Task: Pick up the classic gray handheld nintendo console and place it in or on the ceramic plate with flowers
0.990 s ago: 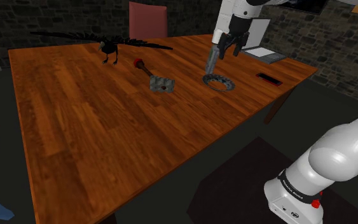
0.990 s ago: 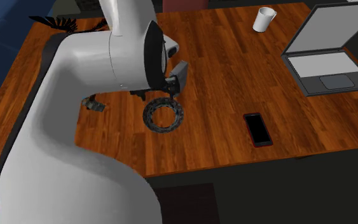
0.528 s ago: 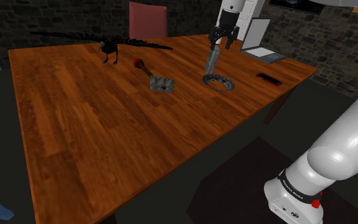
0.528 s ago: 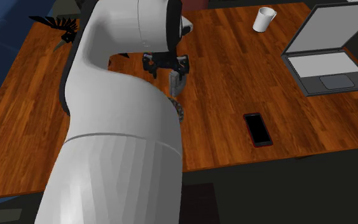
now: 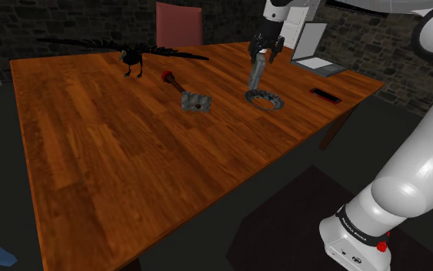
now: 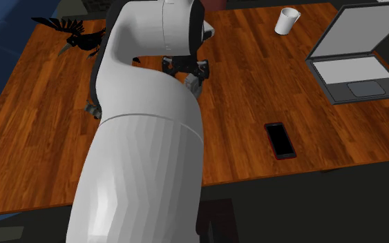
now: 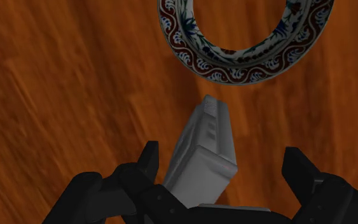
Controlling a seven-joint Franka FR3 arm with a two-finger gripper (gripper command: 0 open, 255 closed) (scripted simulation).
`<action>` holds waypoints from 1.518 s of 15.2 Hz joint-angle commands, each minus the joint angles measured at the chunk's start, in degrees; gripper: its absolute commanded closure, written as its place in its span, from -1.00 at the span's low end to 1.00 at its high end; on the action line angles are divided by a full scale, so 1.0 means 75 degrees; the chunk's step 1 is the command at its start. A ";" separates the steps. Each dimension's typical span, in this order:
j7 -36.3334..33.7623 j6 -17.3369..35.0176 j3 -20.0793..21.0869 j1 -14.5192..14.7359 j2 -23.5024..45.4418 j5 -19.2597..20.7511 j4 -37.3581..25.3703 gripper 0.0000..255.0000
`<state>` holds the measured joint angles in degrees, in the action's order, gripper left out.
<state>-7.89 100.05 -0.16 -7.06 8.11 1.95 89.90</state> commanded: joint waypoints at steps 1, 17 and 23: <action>-0.0001 0.0280 -0.0004 -0.0006 -0.0006 0.0001 0.0283 -1.00; 0.0000 0.0286 -0.0004 -0.0006 -0.0005 0.0000 0.0288 1.00; 0.0011 -0.0143 -0.0002 -0.0005 0.0029 -0.0002 -0.0175 1.00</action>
<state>-7.80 99.67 -0.19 -7.11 8.21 1.95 89.39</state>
